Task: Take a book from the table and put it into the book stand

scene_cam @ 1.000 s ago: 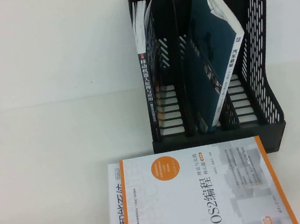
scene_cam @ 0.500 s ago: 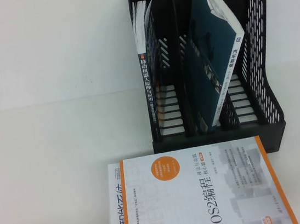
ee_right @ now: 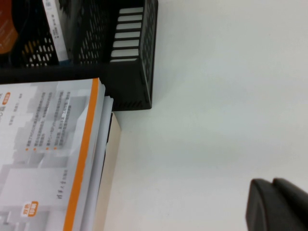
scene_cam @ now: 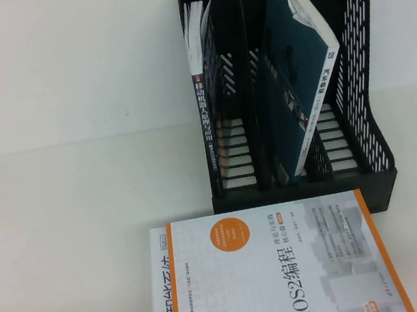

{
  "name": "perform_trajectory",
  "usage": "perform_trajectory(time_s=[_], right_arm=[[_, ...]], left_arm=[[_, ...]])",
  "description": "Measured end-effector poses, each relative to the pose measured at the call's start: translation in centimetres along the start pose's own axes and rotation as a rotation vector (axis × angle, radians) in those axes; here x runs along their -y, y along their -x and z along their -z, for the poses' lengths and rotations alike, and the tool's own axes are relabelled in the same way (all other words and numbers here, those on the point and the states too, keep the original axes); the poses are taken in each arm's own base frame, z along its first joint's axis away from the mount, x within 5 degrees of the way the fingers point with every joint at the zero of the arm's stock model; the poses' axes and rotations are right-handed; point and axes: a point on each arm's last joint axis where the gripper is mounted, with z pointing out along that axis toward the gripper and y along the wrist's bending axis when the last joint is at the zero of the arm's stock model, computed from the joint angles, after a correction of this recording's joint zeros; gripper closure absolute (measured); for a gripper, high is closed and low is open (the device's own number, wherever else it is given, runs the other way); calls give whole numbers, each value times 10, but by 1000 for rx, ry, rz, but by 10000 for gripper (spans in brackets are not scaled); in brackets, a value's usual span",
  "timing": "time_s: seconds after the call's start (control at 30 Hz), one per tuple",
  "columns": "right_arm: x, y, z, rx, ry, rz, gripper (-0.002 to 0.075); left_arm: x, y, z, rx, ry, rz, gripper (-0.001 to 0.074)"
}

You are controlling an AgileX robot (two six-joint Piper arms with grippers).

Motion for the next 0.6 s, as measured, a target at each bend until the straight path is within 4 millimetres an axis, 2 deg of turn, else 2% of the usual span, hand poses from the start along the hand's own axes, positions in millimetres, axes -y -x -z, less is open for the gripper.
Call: perform_trajectory(time_s=[0.3, 0.47, 0.6], right_arm=[[2, 0, 3, 17, -2, -4, 721], [8, 1, 14, 146, -10, 37, 721], [14, -9, 22, 265, -65, 72, 721]], left_arm=[[0, 0, 0, 0, 0, 7, 737], [0, 0, 0, 0, 0, 7, 737], [0, 0, 0, 0, 0, 7, 737]])
